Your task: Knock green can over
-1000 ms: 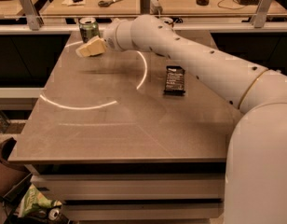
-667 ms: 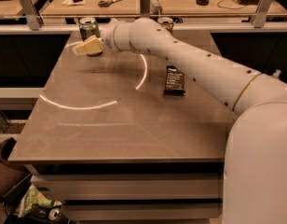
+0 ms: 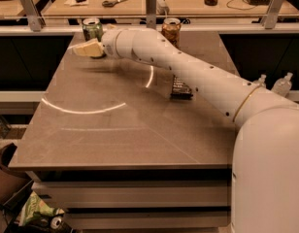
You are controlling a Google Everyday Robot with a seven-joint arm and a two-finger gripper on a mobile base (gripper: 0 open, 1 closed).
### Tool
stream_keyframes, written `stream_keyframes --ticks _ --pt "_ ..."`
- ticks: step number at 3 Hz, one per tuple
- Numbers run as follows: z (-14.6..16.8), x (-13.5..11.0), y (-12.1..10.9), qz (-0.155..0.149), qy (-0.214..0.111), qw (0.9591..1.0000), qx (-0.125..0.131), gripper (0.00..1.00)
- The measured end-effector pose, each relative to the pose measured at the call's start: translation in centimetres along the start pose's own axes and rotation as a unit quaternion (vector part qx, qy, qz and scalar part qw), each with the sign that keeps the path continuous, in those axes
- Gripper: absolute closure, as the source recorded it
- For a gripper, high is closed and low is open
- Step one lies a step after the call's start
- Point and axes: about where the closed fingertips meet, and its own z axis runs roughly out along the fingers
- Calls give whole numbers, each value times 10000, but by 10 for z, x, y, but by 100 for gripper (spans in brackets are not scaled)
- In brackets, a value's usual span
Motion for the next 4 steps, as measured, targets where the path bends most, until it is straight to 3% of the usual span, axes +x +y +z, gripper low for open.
stream_keyframes --ticks 3,4 --pt "5 0 8 8 -8 10000 -64 88" --pt "7 0 9 9 -7 10000 -79 100"
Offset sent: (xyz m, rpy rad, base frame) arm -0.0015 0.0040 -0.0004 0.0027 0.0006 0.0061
